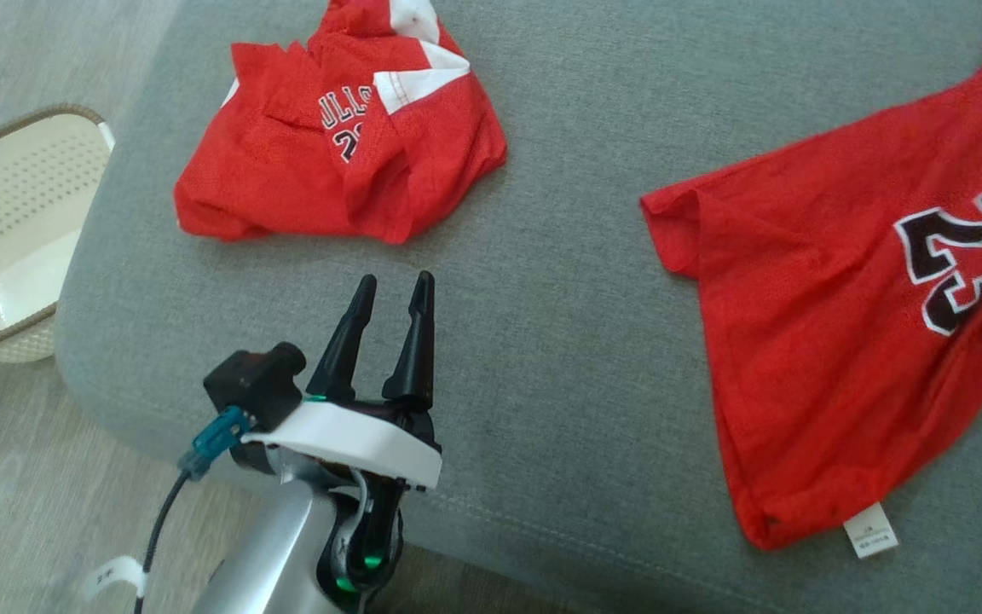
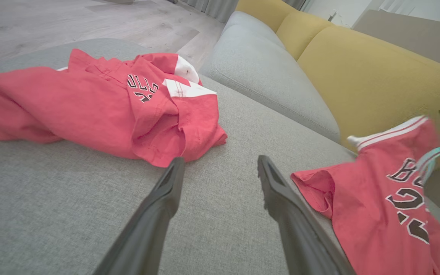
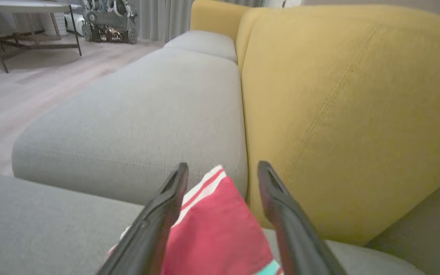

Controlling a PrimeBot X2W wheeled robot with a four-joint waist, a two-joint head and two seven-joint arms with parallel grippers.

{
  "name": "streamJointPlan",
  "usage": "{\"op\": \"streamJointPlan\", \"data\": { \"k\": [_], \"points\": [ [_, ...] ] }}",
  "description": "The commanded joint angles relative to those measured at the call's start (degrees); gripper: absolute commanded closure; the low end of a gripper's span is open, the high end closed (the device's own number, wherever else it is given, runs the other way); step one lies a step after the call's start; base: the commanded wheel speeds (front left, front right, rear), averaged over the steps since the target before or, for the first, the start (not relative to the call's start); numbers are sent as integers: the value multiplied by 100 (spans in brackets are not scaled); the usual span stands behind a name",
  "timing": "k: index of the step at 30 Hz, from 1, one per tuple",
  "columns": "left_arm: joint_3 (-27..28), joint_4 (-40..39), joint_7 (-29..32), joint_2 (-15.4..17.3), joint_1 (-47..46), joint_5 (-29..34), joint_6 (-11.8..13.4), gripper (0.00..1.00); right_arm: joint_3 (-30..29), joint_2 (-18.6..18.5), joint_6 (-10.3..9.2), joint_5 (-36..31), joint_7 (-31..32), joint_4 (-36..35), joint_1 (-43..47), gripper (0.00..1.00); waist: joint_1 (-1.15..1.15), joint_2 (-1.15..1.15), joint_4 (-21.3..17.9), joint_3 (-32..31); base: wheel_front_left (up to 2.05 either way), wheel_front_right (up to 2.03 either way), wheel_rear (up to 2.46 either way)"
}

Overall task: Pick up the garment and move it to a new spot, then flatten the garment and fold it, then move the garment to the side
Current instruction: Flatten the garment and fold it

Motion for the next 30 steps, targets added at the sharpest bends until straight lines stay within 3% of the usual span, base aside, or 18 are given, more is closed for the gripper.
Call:
{"op": "streamJointPlan", "data": {
  "k": [1,5,9,17,23,30],
  "points": [
    [183,-214,-29,44,-146,-23,19,0,-61,62,-5,-105,42,-107,156,0,0,0,-41,-11,0,0,0],
    [241,-207,-29,44,-151,30,9,0,-396,355,-5,-503,139,-106,470,0,0,0,-232,-132,0,0,0],
    [323,-185,-29,44,-136,128,-5,0,-541,796,-5,-760,-142,-125,707,0,0,0,-519,-372,0,0,0],
    [449,-149,-29,44,27,287,-8,0,-496,1738,-5,-655,-552,-663,1481,0,0,0,-1260,-957,0,0,0],
    [540,-119,-29,44,167,317,1,0,-234,2173,-5,-158,-586,-1778,2506,0,0,0,-1834,-1231,0,0,0],
    [504,-21,-29,44,221,328,-35,0,-124,2301,-5,251,-549,-3637,4075,0,0,0,-2362,-1252,0,0,0]
  ]
}}
